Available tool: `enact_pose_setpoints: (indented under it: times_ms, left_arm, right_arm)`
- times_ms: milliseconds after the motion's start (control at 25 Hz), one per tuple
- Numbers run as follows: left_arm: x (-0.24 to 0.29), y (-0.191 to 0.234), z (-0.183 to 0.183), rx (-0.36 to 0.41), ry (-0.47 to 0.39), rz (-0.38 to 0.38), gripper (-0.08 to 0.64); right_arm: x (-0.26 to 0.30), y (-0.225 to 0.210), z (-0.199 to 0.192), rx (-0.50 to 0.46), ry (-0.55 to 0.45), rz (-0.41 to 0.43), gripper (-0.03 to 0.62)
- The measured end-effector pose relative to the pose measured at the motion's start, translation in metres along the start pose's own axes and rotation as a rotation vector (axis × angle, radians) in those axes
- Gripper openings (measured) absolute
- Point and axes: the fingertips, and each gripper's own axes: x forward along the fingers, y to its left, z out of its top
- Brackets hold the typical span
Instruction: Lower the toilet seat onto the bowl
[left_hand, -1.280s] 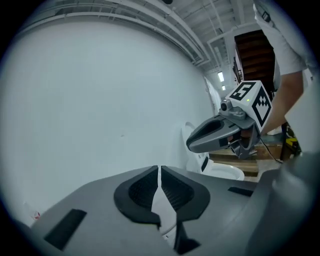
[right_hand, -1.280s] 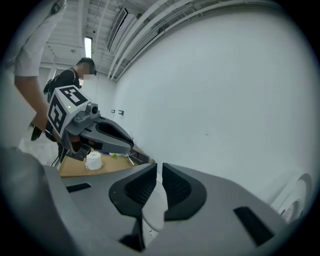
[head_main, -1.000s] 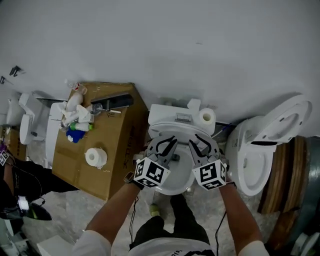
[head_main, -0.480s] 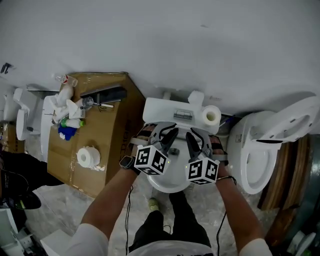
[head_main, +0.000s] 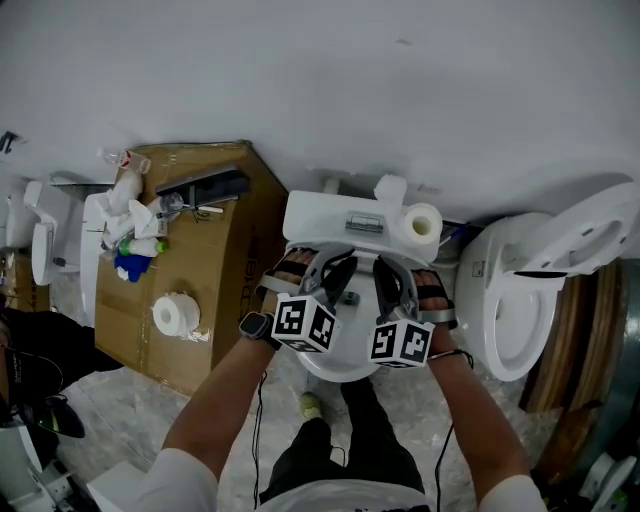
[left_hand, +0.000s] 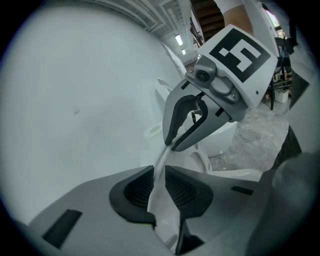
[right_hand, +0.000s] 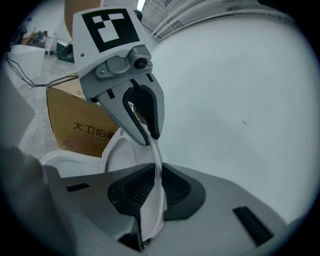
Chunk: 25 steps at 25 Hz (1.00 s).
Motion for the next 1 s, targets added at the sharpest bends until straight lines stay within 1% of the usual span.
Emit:
enact_pose_setpoints:
  times_ms: [160,360,440,560,640,680,720,760,800,880,1000]
  left_arm:
    - [-0.008,-0.011,-0.002,0.030,0.012,-0.010,0.076]
    - [-0.023,-0.030,-0.005,0.028,0.016,-0.023,0.084]
    - [-0.032,-0.040,-0.005,0.019,0.011,-0.038,0.078]
    - [-0.048,-0.061,-0.004,0.030,0.012,-0.067,0.068]
    - [-0.058,-0.077,-0.004,0.036,0.010,-0.084,0.067]
    - [-0.063,-0.085,-0.005,0.036,0.009,-0.092,0.067]
    - [-0.068,-0.094,-0.005,0.035,0.007,-0.100,0.067]
    - [-0.073,-0.104,-0.006,0.032,0.005,-0.109,0.067]
    - [-0.079,-0.114,-0.008,0.029,0.002,-0.120,0.067]
    - [-0.089,-0.134,-0.013,0.028,-0.004,-0.141,0.067]
    - [-0.106,-0.173,-0.023,0.039,-0.008,-0.181,0.069]
  right_arm:
    - [-0.010,0.010,0.003,0.003,-0.004,-0.003,0.049]
    - [-0.031,0.030,0.007,0.012,-0.017,-0.004,0.048]
    - [-0.041,0.041,0.009,0.034,-0.027,0.020,0.049]
    - [-0.057,0.059,0.009,0.074,-0.023,0.084,0.051]
    - [-0.065,0.071,0.006,0.068,-0.003,0.121,0.088]
    - [-0.068,0.080,0.005,0.057,0.010,0.142,0.094]
    - [-0.072,0.089,0.004,0.044,0.024,0.164,0.087]
    - [-0.077,0.099,0.002,0.033,0.034,0.185,0.058]
    - [-0.083,0.110,0.002,0.025,0.041,0.200,0.057]
    - [-0.094,0.130,0.001,0.013,0.043,0.213,0.055]
    - [-0.112,0.169,-0.002,-0.003,0.040,0.203,0.055]
